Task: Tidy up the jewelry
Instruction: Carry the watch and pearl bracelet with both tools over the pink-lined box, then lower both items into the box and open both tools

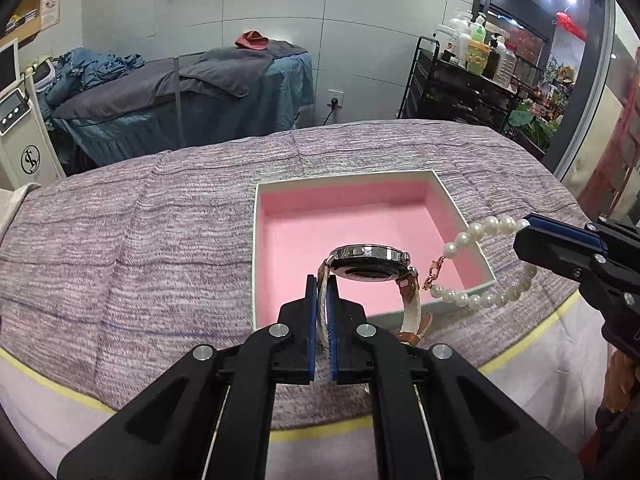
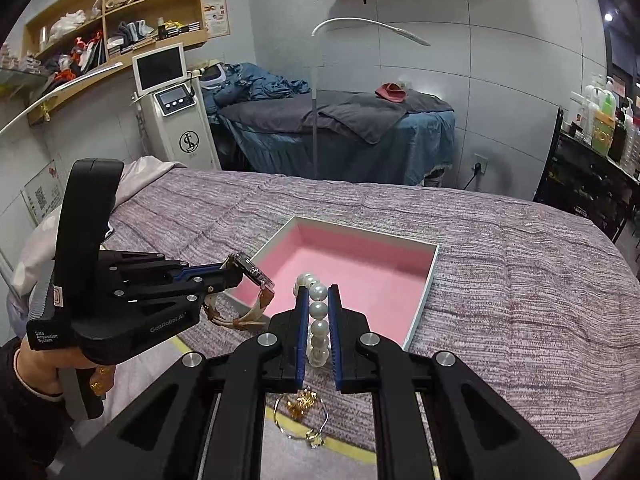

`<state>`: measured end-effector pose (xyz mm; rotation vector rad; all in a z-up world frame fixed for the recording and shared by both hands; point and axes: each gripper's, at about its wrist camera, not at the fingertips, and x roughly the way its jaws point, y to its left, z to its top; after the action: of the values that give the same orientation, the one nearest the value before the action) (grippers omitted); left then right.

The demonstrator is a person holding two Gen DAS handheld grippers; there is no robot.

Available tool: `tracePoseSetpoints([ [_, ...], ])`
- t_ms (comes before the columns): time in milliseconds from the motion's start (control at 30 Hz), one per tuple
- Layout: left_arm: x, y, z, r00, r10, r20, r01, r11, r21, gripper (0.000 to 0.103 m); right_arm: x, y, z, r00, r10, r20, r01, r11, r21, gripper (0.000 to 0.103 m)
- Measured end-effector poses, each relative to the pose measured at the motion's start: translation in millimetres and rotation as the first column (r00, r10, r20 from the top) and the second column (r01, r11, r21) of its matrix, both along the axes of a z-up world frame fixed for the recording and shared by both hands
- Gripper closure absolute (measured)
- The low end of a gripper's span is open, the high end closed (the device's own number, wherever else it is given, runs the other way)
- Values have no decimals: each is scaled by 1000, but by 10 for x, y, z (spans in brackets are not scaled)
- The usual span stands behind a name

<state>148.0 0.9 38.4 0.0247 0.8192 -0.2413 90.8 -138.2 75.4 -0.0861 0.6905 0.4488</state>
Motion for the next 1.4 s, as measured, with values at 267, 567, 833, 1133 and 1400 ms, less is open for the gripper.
tracePoseSetpoints([
  [267,573,-74,-241,995,17,-103,-12,999,48,98,518,21,-346,992,-52,-113,52,999,1,94],
  [567,700,-186,-471,989,22,-144,-9,996,90,98,663,-12,-628,980,-80,-181,79,997,-12,94],
  [833,706,-176,-404,994,30,-102,-19,994,104,93,618,-30,-637,986,-90,-141,86,996,-35,80],
  [1133,354,-35,11,992,73,102,-84,990,109,19,359,-212,-438,986,-159,-54,157,987,-35,40],
  [1400,-258,143,-80,989,67,130,-79,993,87,7,-65,-307,-449,987,-158,-31,156,986,-59,23],
])
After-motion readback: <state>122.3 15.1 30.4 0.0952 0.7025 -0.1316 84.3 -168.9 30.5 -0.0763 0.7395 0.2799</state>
